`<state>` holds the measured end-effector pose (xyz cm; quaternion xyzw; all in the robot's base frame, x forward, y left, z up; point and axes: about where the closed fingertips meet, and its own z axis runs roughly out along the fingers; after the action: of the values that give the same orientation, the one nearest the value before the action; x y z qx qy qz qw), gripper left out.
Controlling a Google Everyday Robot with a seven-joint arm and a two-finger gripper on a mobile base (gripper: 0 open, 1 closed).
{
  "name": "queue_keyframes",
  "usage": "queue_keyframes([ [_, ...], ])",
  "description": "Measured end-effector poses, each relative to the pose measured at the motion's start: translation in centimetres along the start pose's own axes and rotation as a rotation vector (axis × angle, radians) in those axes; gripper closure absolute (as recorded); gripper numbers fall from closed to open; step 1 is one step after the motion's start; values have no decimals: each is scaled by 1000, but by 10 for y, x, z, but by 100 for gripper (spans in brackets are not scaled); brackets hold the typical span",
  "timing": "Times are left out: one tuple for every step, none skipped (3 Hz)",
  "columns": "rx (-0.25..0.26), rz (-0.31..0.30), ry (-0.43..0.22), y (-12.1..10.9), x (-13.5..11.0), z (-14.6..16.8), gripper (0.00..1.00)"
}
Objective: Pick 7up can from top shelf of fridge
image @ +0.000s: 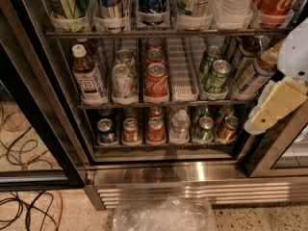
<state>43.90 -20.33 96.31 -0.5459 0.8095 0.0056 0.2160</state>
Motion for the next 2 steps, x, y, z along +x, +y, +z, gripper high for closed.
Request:
queue_keyframes([
  [-17,114,-153,31,-1,27,0],
  [-5,91,-350,33,-42,50,0],
])
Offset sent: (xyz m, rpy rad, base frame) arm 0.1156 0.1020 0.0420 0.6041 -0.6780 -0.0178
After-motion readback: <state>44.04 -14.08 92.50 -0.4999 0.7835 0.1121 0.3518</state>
